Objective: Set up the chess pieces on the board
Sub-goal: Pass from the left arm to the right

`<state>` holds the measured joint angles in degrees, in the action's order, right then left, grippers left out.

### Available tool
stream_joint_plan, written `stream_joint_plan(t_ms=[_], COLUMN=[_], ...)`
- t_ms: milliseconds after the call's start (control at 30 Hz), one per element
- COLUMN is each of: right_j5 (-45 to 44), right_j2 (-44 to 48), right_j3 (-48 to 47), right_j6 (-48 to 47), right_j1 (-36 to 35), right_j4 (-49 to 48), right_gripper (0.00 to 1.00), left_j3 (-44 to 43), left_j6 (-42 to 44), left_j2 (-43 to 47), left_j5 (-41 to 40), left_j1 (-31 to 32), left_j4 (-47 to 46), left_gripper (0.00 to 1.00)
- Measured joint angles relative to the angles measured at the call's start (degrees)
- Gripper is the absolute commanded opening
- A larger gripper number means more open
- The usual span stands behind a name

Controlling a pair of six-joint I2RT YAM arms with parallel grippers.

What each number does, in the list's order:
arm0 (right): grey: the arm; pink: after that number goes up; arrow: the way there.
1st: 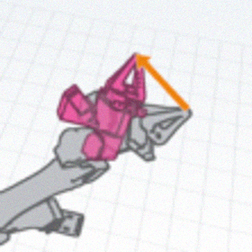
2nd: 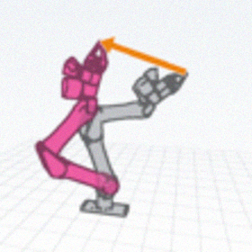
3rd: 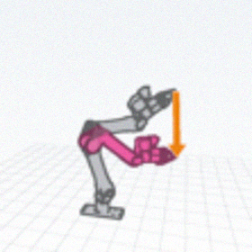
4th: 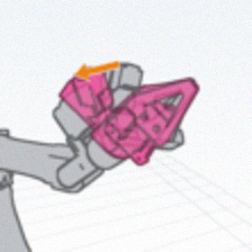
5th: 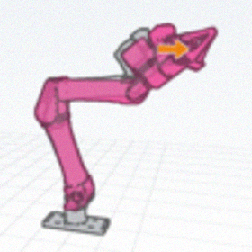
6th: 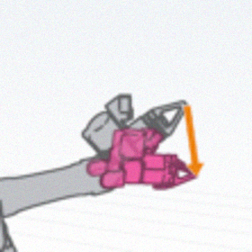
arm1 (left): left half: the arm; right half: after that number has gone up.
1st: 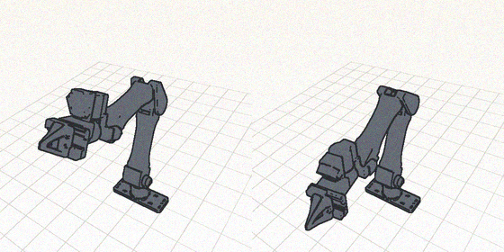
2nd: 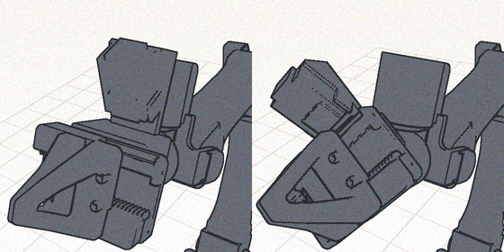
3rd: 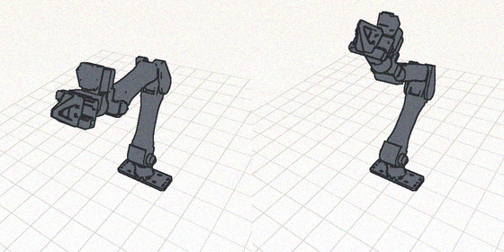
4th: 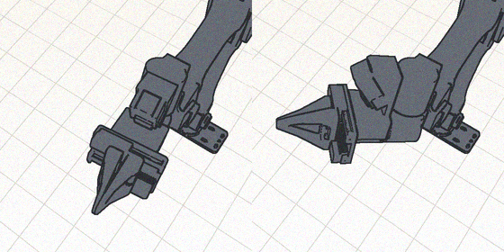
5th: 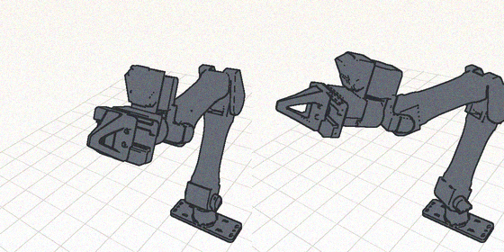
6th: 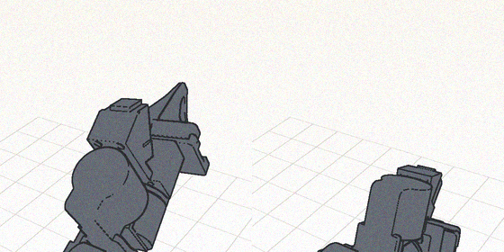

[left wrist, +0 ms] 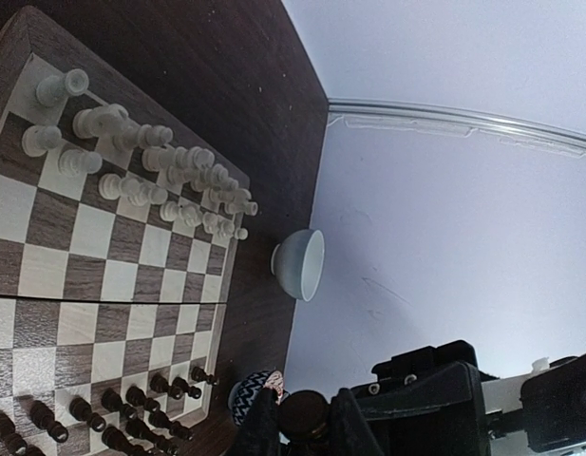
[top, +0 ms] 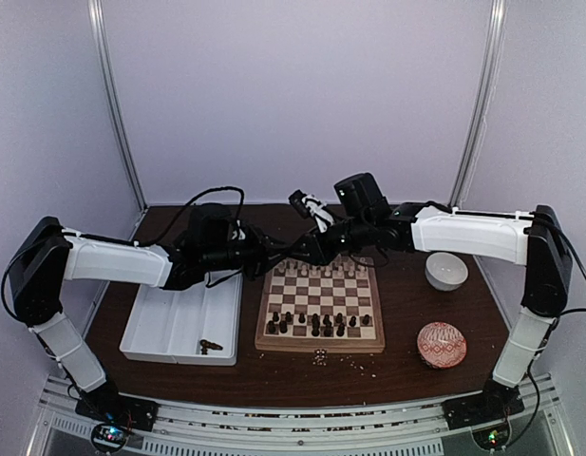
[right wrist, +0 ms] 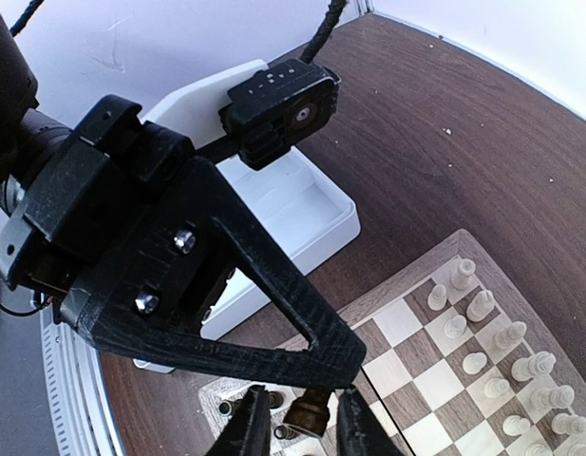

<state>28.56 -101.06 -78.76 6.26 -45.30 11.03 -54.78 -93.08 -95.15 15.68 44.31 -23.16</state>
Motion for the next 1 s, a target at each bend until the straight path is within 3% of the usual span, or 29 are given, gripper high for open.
stream_joint_plan(t_ms=[100, 233, 367, 600, 867, 1000], right_j5=[0.0, 0.0, 0.1, 0.2, 0.2, 0.2], right_j2=[0.0, -0.3, -1.2, -1.6, -1.6, -0.9], right_j3=[0.0, 0.0, 0.0, 0.0, -0.1, -0.1], right_j6=[0.1, 0.5, 0.4, 0.6, -0.6, -4.0], right_j1=[0.0, 0.0, 0.0, 0.0, 0.0, 0.5], right_j4=[0.1, 0.0, 0.1, 0.1, 1.3, 4.9], right_gripper=[0.19, 0.29, 0.22, 0.17, 0.09, 0.08], left_j3=[0.0, 0.0, 0.0, 0.0, -0.3, -3.4], left_j6=[-0.1, -0.1, -0.2, -0.2, 1.4, 6.1], left_j2=[0.0, 0.0, 0.0, 0.0, -0.6, -1.5], left_j5=[0.0, 0.0, 0.0, 0.0, 0.6, 1.6], left_j1=[0.0, 0.0, 0.0, 0.0, 0.0, 0.0], left_j4=[-0.3, -0.8, -0.9, -0.9, -0.3, 4.3], left_gripper=[0.02, 0.02, 0.02, 0.03, 0.29, 0.33])
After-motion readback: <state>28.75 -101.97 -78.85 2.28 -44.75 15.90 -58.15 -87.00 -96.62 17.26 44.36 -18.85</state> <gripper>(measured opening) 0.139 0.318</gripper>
